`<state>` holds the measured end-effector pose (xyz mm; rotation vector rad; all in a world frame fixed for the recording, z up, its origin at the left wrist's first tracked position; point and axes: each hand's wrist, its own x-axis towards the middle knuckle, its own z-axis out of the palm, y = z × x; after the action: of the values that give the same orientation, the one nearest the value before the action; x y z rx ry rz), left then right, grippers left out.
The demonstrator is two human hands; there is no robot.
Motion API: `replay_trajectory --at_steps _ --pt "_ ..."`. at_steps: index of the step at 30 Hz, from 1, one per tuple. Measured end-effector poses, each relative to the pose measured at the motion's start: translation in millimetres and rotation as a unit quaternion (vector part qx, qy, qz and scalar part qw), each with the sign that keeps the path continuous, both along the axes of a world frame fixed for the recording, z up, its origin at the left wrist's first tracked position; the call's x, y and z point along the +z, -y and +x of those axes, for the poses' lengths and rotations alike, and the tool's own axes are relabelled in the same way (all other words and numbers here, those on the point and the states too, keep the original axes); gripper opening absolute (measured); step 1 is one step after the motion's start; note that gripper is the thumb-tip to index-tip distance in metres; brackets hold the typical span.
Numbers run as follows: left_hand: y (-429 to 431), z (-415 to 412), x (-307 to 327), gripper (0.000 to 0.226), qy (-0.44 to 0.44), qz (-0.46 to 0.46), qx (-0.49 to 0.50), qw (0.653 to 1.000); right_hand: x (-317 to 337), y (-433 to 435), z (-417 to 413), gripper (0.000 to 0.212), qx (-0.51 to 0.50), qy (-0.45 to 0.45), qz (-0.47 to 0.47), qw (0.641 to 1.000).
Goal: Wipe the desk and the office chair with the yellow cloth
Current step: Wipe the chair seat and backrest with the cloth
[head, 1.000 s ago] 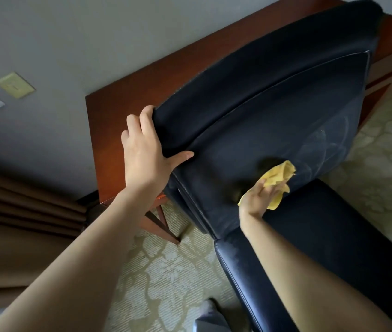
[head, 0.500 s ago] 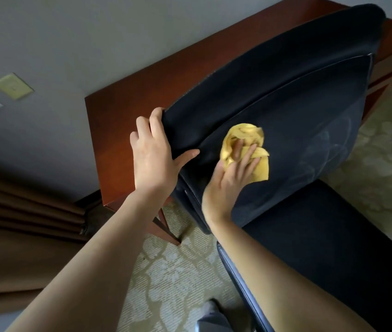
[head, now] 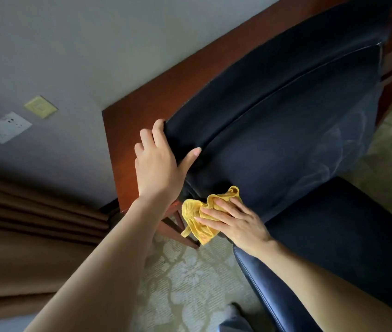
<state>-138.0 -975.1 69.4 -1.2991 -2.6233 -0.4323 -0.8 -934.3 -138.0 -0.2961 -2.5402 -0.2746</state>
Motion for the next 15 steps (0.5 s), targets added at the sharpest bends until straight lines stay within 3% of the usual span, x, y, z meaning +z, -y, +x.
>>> replay_trajectory --at_steps 4,7,10,13,15 --pt "1.9 0.7 8.3 0.089 -0.091 -0.107 0.033 0.99 5.7 -35.9 16.7 0.08 0.026 0.01 0.043 0.999" --pt "-2.2 3.7 16.3 0.092 -0.154 -0.15 0.036 0.976 20.0 -67.7 28.6 0.101 0.029 0.001 0.025 0.999" --pt "-18.2 19.6 23.4 0.086 -0.235 -0.159 -0.067 0.957 39.7 -95.8 41.8 0.106 -0.006 -0.023 -0.022 0.999" --pt "-50.6 39.4 24.0 0.078 -0.285 -0.202 -0.219 0.911 55.9 -118.5 48.8 0.103 -0.03 -0.039 -0.04 0.998" --pt "-78.4 49.0 25.5 0.076 -0.297 -0.227 -0.264 0.889 65.8 -133.2 50.6 0.103 -0.052 -0.054 -0.055 0.996"
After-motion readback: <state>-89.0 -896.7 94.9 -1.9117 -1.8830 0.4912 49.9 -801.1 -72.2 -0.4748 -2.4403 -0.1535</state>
